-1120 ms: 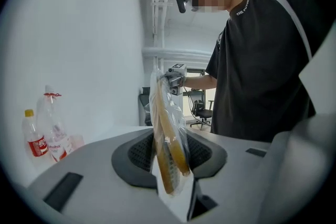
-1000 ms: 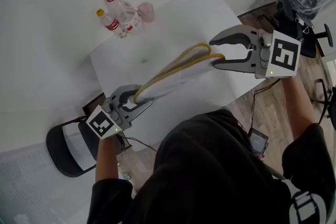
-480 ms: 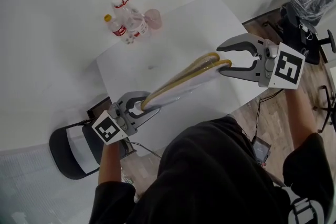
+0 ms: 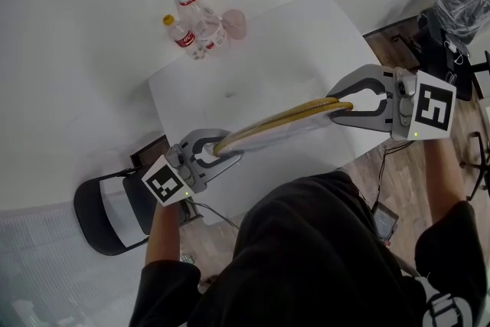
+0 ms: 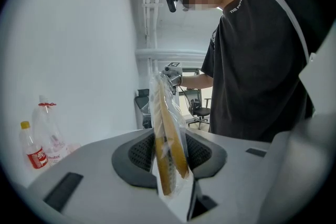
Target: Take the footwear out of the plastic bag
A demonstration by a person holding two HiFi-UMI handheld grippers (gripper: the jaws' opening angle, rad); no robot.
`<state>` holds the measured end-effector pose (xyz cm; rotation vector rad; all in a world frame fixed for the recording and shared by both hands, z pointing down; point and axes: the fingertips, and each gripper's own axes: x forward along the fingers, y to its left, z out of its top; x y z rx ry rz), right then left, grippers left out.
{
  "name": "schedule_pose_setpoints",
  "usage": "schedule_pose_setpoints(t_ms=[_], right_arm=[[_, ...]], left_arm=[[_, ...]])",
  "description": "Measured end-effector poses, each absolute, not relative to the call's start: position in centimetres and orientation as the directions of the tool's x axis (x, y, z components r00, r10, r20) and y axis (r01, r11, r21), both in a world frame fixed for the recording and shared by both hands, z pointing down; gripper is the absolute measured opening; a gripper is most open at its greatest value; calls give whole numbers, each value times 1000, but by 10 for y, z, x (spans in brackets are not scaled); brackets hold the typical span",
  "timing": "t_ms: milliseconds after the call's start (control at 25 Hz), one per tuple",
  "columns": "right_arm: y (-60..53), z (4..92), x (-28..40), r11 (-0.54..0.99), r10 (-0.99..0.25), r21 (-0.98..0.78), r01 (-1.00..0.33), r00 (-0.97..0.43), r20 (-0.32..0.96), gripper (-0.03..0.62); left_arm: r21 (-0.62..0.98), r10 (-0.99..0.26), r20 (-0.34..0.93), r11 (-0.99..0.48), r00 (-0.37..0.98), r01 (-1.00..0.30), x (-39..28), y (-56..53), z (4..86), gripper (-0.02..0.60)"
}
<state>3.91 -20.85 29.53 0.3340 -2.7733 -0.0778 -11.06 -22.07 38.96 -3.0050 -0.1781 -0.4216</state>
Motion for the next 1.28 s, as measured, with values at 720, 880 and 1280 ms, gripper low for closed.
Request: schedule_pose_setpoints(t_ms=[720,880,1280], right_arm=[[-213,275,26,636,-583,743,-210,-761,285,120],[-214,279,25,558,-642,816,-150,-701,310,129],[-196,292,21,952,-274,255,-169,-842,465,101]], left_arm=[[15,-53,217,-998,975,-57,-104,-247,388,129],[19,-71,228,-997,971,-77,-103,-250,389,129],[-64,7,264,-998,964,25,-102,-238,394,129]])
